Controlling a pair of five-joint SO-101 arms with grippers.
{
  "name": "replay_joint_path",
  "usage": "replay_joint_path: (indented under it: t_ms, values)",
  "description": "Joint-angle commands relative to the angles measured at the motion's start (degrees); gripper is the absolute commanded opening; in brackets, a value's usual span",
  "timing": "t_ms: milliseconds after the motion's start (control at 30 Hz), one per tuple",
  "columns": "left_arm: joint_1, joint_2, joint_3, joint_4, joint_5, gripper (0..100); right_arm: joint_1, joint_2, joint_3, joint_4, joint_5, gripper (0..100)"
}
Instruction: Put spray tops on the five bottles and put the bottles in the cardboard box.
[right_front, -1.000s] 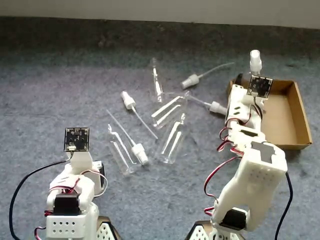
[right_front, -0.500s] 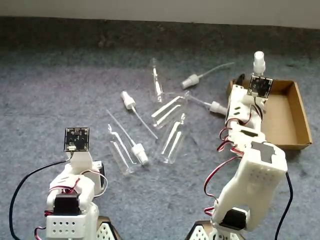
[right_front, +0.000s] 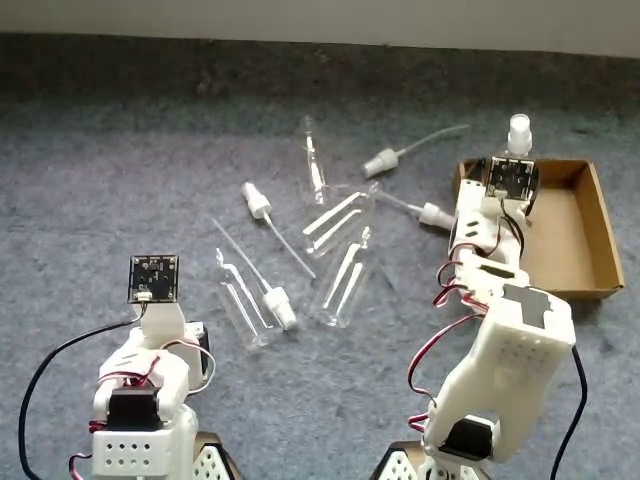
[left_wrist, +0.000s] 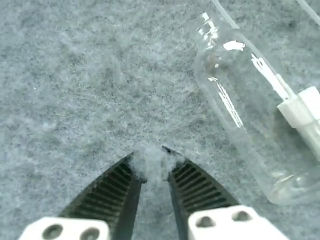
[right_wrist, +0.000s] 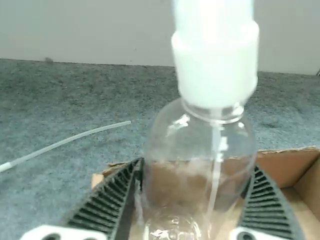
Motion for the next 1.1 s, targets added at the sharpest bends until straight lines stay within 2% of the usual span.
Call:
replay_joint_path:
  t_ms: [0,267,467,1067]
  values:
    - [-0.2,-0.4,1.3,-1.0,-0.4,1,0.7,-2.2,0.7,-0.4,1.0,31.1]
    - [-0.2,-0.4,1.3,-1.0,-0.4,1,0.8,-13.2,3.5,6.5,0.2,33.3]
    - [-0.2,-0.4,1.3,-1.0,-0.3,1,0.4,-22.8,5.4,17.0,-3.4,33.3]
    - [-0.2,-0.4,1.3,-1.0,-0.3,1,0.3,-51.1,20.4,39.7,-3.0,33.3]
